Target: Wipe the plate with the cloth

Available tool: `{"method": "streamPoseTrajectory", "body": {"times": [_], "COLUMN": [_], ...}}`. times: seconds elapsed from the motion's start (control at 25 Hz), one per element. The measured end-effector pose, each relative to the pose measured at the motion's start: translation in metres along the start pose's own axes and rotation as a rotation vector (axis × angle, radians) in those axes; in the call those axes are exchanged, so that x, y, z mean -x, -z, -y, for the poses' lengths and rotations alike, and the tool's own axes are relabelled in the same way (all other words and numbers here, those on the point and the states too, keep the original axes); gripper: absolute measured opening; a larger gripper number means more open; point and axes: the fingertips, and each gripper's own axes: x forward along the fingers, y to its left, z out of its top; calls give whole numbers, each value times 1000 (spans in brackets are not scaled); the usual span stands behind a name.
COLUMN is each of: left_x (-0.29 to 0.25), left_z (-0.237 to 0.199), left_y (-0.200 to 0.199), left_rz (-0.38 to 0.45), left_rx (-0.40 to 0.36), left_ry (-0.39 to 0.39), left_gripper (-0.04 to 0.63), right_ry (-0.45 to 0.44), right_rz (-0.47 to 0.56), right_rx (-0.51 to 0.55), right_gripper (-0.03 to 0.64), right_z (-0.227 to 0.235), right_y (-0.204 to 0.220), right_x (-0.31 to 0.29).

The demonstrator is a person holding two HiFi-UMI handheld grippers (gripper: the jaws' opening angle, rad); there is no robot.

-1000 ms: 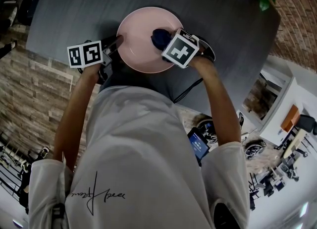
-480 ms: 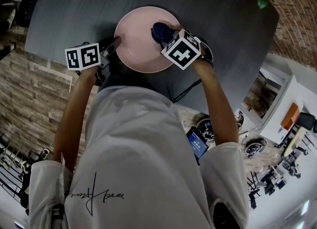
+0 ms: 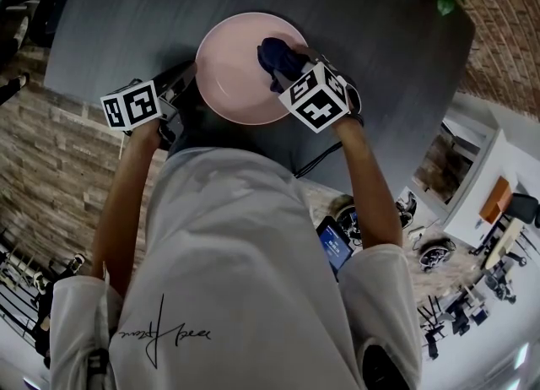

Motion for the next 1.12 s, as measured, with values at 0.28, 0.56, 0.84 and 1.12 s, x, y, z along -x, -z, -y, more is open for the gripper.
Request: {"method": "streamPoseTrajectory", "body": {"times": [0.28,0.56,0.84,1.12], "left_x": [8,22,28,34], "left_z": [4,26,56,90], "left_y": [-7,-24,-29,-32], "left_rz": [40,108,131,161], "left_rx": [-24,-113,-160,-254], "left_ry": [-9,-9,27,24], "left_gripper": [25,11,11,11], "right_ry": [-16,-27,-32,-61], "right_rz": [108,213,250,409], "right_rx": [-66,-101,-210,-261], "right_gripper": [121,120,117,106], "right_z": [-7,-24,-32,-49], "right_y": [-7,-14,-12,-29], "right_x": [14,28,44,79]}}
